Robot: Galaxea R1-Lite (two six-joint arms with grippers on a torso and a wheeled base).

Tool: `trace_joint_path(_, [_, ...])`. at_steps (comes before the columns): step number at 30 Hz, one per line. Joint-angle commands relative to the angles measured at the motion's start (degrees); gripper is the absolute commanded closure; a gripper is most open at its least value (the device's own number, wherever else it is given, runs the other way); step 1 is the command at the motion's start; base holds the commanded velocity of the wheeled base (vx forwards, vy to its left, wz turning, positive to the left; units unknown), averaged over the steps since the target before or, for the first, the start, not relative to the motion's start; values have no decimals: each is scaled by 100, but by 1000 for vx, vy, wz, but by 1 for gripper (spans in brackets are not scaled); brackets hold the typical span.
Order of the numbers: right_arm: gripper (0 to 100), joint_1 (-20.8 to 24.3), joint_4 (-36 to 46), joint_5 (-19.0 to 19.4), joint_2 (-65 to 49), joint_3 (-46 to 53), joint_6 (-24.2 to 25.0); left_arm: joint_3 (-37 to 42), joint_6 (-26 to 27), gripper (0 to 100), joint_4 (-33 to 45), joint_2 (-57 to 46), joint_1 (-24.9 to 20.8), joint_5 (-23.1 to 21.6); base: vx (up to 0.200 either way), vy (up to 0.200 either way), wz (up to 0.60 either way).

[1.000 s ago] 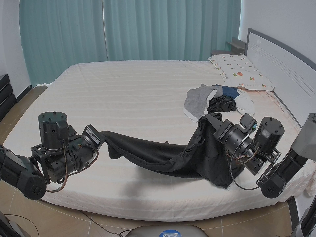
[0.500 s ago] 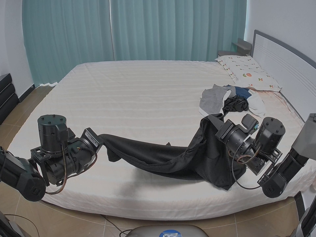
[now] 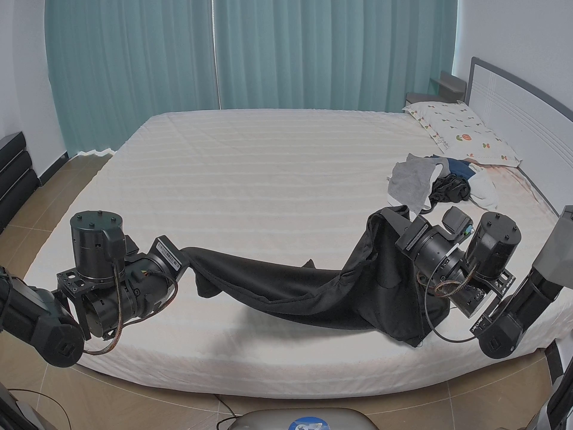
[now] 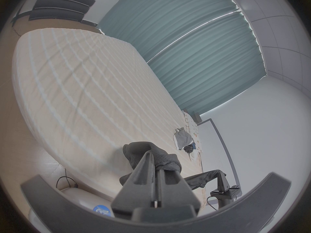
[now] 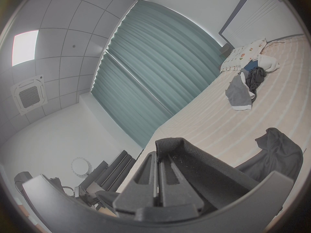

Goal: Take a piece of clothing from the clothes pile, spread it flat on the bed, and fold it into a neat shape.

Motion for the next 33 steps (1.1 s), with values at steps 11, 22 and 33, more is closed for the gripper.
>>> trace_joint_path(11, [100,-1,-41,5,-209,233,-12,89,9,100,-9,12,-140,-251,-109,0,0])
trace_joint_path(22, [100,-185,-41,321,-974,655,-4,256,159,100,26,-269,-553,-251,-164,0,0])
trace_joint_path(33, [100,-185,30,646,-2468,1033,-425,-34,756,100,96,-1297,-711,-207,0,0,0])
